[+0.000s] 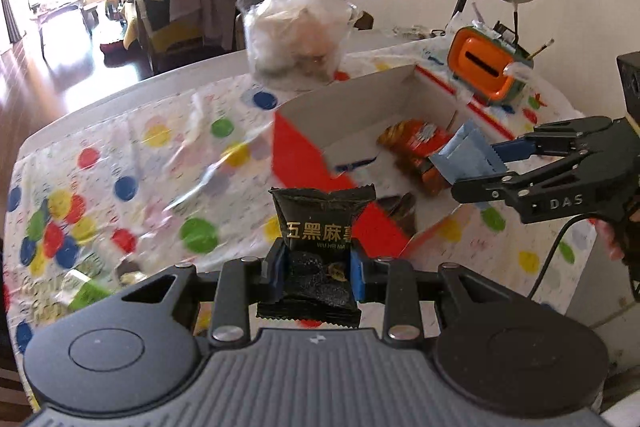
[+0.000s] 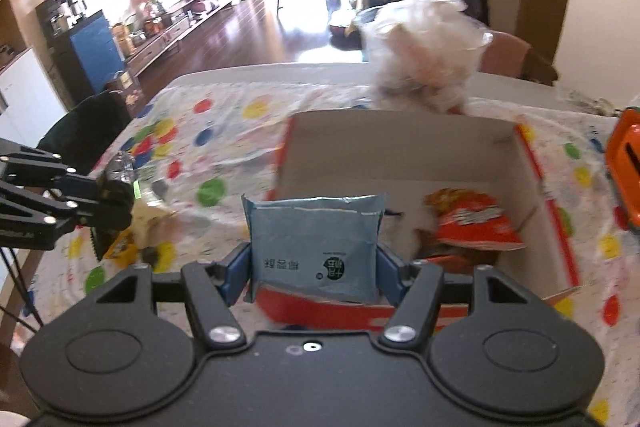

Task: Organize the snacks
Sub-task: 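Lift and carry both held packets over the open red box, then open both tools to drop the packets into the box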

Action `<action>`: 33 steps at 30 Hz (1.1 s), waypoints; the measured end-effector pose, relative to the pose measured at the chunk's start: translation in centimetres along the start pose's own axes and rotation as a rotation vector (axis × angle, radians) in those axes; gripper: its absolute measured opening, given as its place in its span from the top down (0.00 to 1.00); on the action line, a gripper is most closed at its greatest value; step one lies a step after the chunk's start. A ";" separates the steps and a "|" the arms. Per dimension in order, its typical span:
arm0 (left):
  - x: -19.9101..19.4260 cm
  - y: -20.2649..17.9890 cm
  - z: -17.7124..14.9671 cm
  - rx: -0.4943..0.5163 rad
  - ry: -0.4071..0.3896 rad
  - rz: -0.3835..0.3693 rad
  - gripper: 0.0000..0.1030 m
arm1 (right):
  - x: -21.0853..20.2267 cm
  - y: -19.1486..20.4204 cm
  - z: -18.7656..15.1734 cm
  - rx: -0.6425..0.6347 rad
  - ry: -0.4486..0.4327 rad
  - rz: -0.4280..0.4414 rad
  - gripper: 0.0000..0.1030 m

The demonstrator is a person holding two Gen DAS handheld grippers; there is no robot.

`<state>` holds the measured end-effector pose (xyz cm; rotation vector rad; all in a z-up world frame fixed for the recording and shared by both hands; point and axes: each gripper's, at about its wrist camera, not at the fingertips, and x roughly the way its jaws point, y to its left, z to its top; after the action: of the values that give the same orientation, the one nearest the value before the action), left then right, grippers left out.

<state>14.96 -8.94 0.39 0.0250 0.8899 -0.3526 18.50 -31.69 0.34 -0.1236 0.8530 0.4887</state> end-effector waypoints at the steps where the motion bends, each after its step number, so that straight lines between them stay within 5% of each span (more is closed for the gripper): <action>1: 0.4 -0.7 0.6 0.002 -0.003 0.004 0.70 | -0.1 -0.7 0.1 0.001 -0.002 -0.011 0.38; 15: 8.0 -6.9 6.7 -0.142 0.064 0.040 0.70 | 1.6 -9.9 1.6 0.014 0.023 -0.092 0.38; 24: 14.2 -7.6 10.1 -0.266 0.217 0.088 0.70 | 5.0 -12.6 3.4 -0.023 0.107 -0.072 0.38; 33: 19.0 -7.9 11.6 -0.265 0.326 0.127 0.70 | 8.7 -13.5 3.8 -0.078 0.215 -0.047 0.38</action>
<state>32.21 -23.81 -5.84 -0.1084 1.2459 -0.1098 32.19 -39.31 -4.89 -0.2707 1.0388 0.4695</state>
